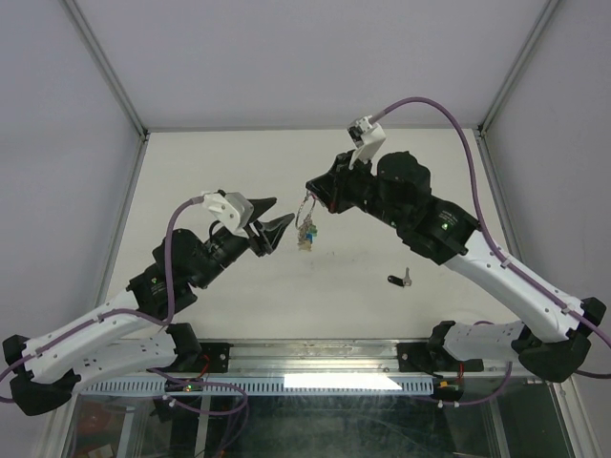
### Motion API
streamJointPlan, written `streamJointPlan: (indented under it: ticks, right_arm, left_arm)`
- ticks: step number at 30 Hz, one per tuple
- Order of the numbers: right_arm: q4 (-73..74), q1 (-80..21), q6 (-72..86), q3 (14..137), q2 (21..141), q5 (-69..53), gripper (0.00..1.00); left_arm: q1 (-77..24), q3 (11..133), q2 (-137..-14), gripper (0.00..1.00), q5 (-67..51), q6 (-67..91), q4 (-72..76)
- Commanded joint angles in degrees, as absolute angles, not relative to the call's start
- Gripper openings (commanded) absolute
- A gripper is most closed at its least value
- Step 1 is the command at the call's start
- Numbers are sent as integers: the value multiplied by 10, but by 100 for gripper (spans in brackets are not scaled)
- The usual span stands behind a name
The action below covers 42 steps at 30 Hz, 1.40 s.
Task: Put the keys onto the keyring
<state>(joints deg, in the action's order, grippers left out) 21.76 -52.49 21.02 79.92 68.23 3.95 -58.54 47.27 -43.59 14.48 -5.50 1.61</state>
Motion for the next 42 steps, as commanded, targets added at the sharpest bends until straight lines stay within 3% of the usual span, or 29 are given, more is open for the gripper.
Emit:
streamJointPlan:
  ticks: [1, 13, 17, 20, 25, 42]
  right_arm:
    - [222, -525, 190, 841, 678, 88, 0]
    - [207, -525, 230, 840, 671, 81, 0]
    - [201, -525, 242, 838, 669, 68, 0]
    - [200, -525, 250, 835, 667, 63, 0]
    - [198, -525, 258, 820, 661, 62, 0]
    - [195, -516, 222, 707, 620, 197, 3]
  left_arm:
    - [-589, 470, -430, 49, 118, -53, 23]
    - [-589, 460, -508, 57, 91, -45, 92]
    - [-589, 460, -532, 47, 110, -51, 99]
    - [-589, 463, -543, 34, 122, -52, 99]
    - [-589, 469, -546, 1, 137, -57, 95]
    - [-589, 631, -554, 0, 18, -39, -261]
